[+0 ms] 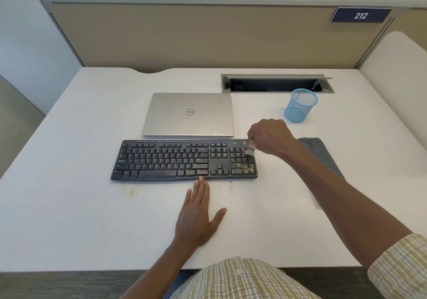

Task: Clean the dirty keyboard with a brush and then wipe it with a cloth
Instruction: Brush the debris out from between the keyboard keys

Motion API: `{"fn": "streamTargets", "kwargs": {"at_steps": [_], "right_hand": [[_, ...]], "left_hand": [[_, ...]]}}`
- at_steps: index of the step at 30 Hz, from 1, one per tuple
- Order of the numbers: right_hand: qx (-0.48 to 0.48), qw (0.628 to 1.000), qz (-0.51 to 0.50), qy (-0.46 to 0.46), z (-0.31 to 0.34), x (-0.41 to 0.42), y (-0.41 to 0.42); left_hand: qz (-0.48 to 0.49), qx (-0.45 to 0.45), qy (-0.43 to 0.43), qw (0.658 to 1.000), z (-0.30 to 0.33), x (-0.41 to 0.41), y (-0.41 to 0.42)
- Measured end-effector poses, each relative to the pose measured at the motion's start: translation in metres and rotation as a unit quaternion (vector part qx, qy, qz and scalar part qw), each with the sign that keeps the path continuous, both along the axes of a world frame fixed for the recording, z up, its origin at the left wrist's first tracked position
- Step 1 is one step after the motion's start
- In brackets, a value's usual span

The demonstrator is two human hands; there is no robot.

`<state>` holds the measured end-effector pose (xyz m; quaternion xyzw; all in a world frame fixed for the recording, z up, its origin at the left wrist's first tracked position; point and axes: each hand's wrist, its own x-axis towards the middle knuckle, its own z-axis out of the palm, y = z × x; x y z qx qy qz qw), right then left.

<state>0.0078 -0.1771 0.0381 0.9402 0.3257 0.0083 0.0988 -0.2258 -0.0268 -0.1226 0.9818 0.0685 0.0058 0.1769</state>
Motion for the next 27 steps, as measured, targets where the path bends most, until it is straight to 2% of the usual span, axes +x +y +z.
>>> {"fn": "streamTargets", "kwargs": {"at_steps": [5, 9, 15, 19, 24, 27], "right_hand": [[0.132, 0.978, -0.157, 0.038, -0.015, -0.001, 0.000], [0.164, 0.958, -0.209, 0.110, -0.026, -0.011, -0.007], [0.200, 0.949, -0.227, 0.092, -0.009, -0.011, 0.001], [0.135, 0.957, -0.225, 0.125, -0.008, -0.024, 0.003], [0.161, 0.957, -0.223, 0.094, -0.001, -0.021, 0.005], [0.125, 0.965, -0.206, 0.108, -0.005, -0.028, 0.005]], "left_hand": [[0.003, 0.000, -0.002, 1.000, -0.001, 0.000, 0.000], [0.002, 0.001, -0.003, 1.000, -0.002, 0.000, 0.000], [0.001, 0.004, 0.002, 1.000, -0.002, 0.000, 0.000], [0.000, 0.003, 0.005, 1.000, 0.000, 0.001, 0.000], [0.001, 0.004, 0.003, 1.000, -0.002, 0.000, 0.001], [0.002, 0.001, 0.001, 1.000, -0.003, 0.000, 0.000]]}}
